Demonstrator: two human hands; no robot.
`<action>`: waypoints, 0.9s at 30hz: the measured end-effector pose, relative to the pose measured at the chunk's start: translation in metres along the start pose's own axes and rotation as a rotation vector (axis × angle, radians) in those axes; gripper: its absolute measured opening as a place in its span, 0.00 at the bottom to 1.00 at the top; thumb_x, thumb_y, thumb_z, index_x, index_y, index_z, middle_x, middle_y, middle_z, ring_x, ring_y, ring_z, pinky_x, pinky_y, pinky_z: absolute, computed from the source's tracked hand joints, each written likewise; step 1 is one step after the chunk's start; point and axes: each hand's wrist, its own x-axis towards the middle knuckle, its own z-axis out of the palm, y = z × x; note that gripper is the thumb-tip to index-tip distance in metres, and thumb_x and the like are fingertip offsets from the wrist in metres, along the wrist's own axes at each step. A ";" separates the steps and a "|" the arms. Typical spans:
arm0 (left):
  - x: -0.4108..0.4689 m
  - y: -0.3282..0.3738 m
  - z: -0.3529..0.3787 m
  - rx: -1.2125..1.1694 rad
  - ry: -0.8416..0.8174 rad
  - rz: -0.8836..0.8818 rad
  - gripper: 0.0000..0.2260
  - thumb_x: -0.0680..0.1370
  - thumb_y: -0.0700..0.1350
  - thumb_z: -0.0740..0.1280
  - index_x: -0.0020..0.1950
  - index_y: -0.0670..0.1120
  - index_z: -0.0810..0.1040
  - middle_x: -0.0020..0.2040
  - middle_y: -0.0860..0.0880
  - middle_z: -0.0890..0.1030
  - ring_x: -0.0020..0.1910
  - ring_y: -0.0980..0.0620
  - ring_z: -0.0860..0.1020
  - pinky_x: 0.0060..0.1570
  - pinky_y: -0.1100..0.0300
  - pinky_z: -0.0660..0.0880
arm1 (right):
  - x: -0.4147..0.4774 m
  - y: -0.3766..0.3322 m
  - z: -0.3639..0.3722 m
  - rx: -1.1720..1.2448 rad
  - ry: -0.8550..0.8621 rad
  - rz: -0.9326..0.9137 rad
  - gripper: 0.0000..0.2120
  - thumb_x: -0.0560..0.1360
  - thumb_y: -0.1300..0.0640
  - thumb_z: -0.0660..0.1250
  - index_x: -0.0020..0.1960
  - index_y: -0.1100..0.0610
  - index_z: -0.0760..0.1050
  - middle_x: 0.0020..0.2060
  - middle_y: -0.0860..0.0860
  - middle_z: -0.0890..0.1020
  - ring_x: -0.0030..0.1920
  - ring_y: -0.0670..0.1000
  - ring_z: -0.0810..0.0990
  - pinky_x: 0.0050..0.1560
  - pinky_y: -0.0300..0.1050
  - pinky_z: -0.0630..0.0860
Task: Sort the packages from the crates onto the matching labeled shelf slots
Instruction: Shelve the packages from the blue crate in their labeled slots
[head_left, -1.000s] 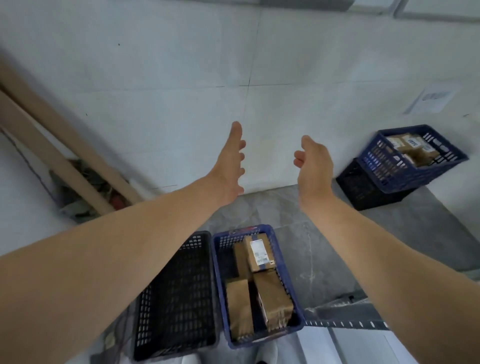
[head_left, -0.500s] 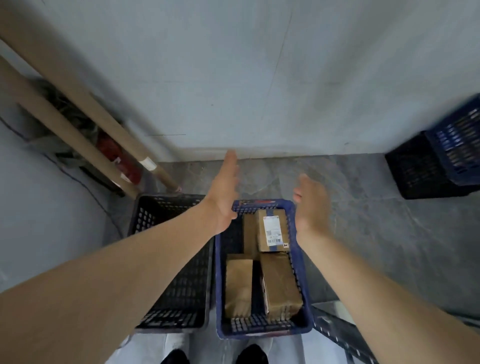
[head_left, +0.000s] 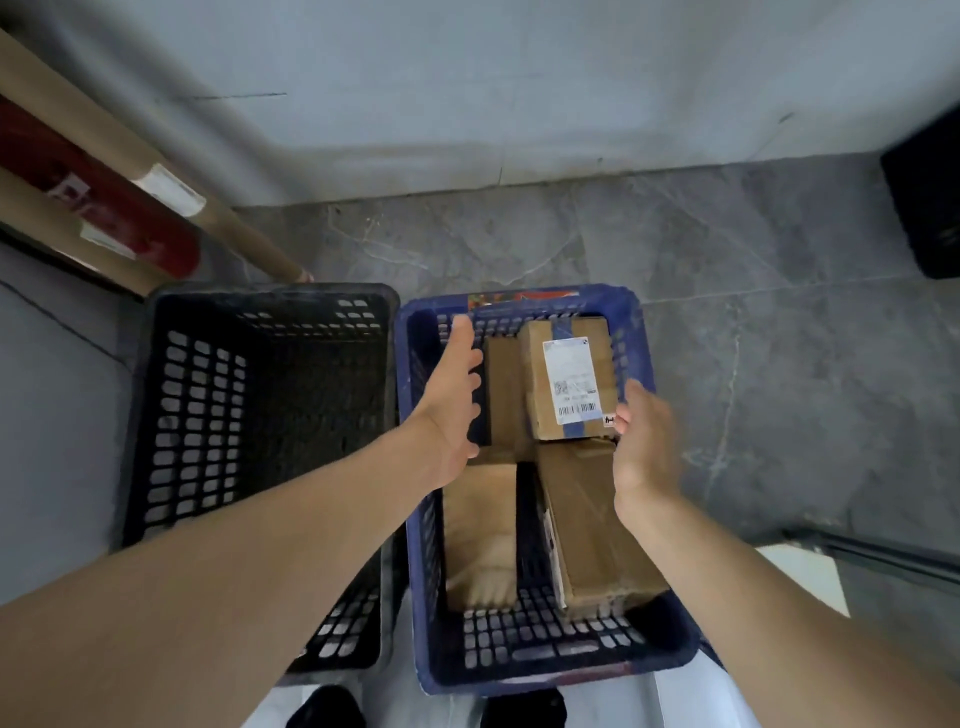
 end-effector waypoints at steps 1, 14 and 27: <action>0.013 -0.007 0.000 0.004 -0.002 -0.010 0.38 0.76 0.75 0.50 0.81 0.56 0.60 0.82 0.50 0.58 0.80 0.41 0.56 0.74 0.31 0.50 | 0.009 0.010 0.002 -0.004 0.008 0.006 0.14 0.78 0.36 0.60 0.50 0.46 0.74 0.55 0.49 0.83 0.57 0.50 0.80 0.54 0.47 0.69; 0.122 -0.065 0.017 0.006 -0.011 -0.068 0.39 0.75 0.76 0.51 0.80 0.55 0.62 0.81 0.50 0.60 0.80 0.41 0.58 0.75 0.31 0.51 | 0.086 0.082 0.016 -0.036 0.065 0.043 0.12 0.85 0.48 0.60 0.60 0.53 0.78 0.53 0.48 0.82 0.49 0.46 0.77 0.47 0.41 0.69; 0.152 -0.058 0.025 0.035 -0.005 -0.069 0.38 0.76 0.74 0.50 0.80 0.54 0.61 0.82 0.49 0.58 0.80 0.40 0.55 0.75 0.30 0.50 | 0.108 0.098 0.034 -0.074 0.025 0.132 0.21 0.82 0.40 0.62 0.66 0.54 0.75 0.58 0.50 0.82 0.60 0.55 0.80 0.59 0.53 0.73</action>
